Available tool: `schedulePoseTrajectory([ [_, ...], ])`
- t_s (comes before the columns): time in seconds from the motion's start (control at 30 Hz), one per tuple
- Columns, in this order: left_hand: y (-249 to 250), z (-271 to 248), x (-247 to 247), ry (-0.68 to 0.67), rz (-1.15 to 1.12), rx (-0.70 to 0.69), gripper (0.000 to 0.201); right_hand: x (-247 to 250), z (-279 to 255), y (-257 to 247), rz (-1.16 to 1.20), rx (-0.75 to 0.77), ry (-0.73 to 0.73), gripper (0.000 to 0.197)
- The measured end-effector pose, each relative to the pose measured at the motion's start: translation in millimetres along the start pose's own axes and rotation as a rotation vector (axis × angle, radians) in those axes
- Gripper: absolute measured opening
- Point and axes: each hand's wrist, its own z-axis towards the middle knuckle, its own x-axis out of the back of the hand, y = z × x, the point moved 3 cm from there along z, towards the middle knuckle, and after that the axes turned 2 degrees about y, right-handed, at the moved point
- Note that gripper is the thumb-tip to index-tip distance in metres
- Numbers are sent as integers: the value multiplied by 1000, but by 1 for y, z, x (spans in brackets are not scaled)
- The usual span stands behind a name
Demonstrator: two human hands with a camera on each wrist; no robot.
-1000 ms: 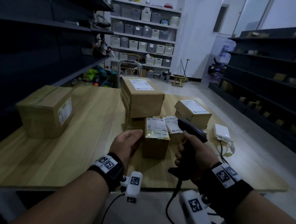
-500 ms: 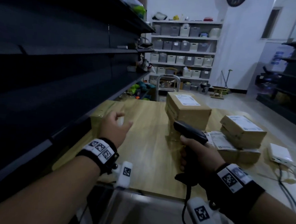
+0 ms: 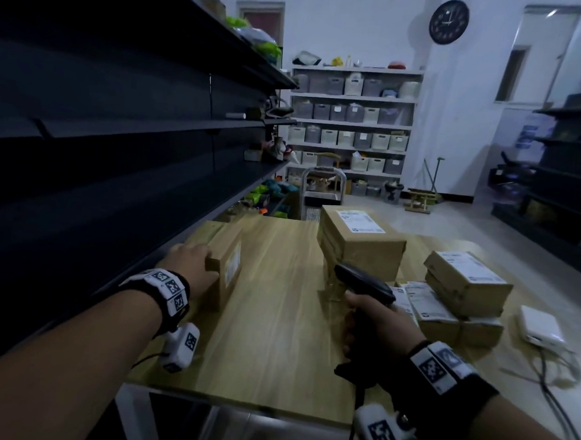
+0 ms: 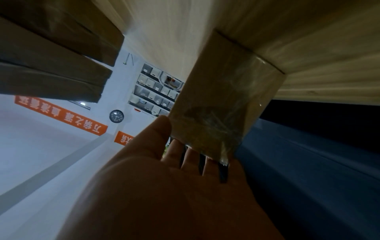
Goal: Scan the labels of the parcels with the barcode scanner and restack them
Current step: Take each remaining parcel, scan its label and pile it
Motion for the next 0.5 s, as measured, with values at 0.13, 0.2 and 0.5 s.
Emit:
schedulePoseTrajectory([
  [0.13,27,-19,1,-1,-36,-59,63,-5,7,-15,-26,30,16,23],
  [0.2,46,-32,2,9,-28,-103,63,-6,10,-15,-43,20,18,26],
  [0.5,113,-54,4,-114,-105,10,96,-6,8,-4,-14,-29,-5,23],
])
